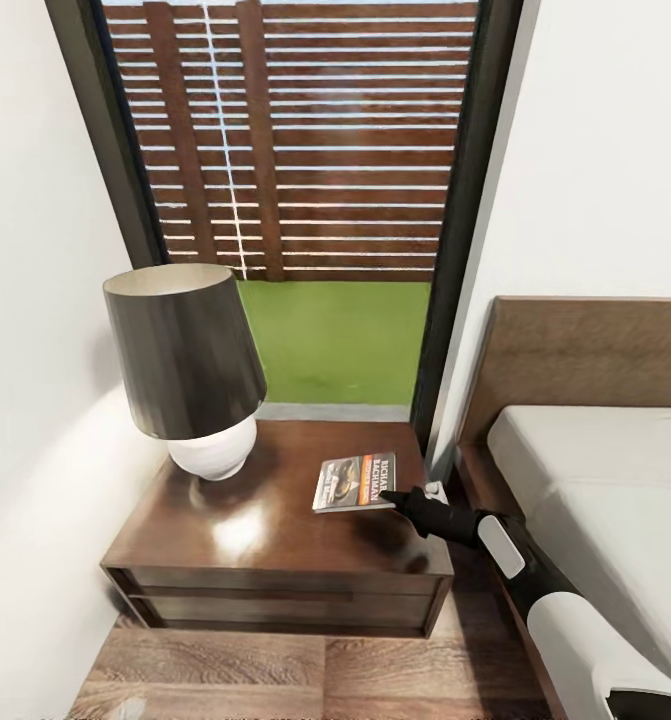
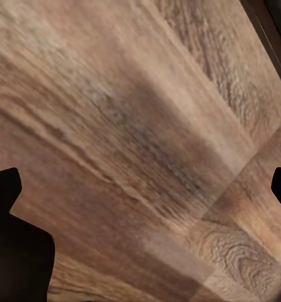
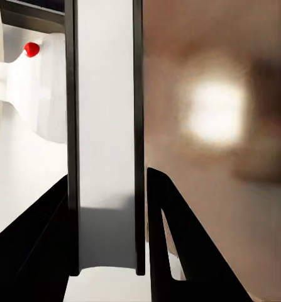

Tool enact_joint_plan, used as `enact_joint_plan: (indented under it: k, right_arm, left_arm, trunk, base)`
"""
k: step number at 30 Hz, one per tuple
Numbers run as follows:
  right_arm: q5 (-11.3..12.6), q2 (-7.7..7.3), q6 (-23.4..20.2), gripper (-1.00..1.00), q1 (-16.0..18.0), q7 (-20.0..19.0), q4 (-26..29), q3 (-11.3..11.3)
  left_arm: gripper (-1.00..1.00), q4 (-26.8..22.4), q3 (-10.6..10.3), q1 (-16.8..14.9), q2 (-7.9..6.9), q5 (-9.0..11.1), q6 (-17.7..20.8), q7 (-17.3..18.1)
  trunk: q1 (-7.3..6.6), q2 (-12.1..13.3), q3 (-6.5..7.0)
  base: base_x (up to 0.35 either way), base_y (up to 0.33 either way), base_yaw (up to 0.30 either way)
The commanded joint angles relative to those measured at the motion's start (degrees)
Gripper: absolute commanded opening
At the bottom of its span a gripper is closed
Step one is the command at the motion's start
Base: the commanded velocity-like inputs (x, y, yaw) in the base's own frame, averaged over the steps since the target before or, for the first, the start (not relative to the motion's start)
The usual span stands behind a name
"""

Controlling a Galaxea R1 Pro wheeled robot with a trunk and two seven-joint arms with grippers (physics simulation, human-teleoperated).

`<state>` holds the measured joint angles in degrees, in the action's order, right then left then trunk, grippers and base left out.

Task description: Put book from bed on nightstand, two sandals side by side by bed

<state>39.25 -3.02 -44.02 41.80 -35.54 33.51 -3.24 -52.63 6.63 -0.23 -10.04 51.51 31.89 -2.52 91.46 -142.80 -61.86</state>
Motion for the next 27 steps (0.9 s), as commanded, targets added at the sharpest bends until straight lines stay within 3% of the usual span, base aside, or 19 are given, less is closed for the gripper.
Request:
enact_joint_plan:
  k: [1,12,27]
  right_arm:
    - [0.1,0.02,-0.4,-1.00,0.0,-0.1,0.0,-0.2]
    - [0.1,0.09,-0.4,-1.00,0.0,-0.1,0.0,-0.2]
    - [0.1,0.01,-0.4,-1.00,0.0,-0.1,-0.1,-0.3]
  left_arm:
    - [1.00,-0.1,0.1,0.0,0.01,0.6,0.3,-0.3]
    - [1.00,-0.1,0.1,0.0,0.02,0.5,0.3,-0.6]
    - [1.00,0.0,0.0,0.0,0.03,0.4,0.2,-0.3]
  trunk:
    - [0.21,-0.4,-0.23]
    - [0.50,-0.6,-2.67]
    - [0.50,-0.6,-2.67]
  base:
    - [0.003,0.000,0.000]
    - [0.001,0.000,0.000]
    - [0.000,0.000,0.000]
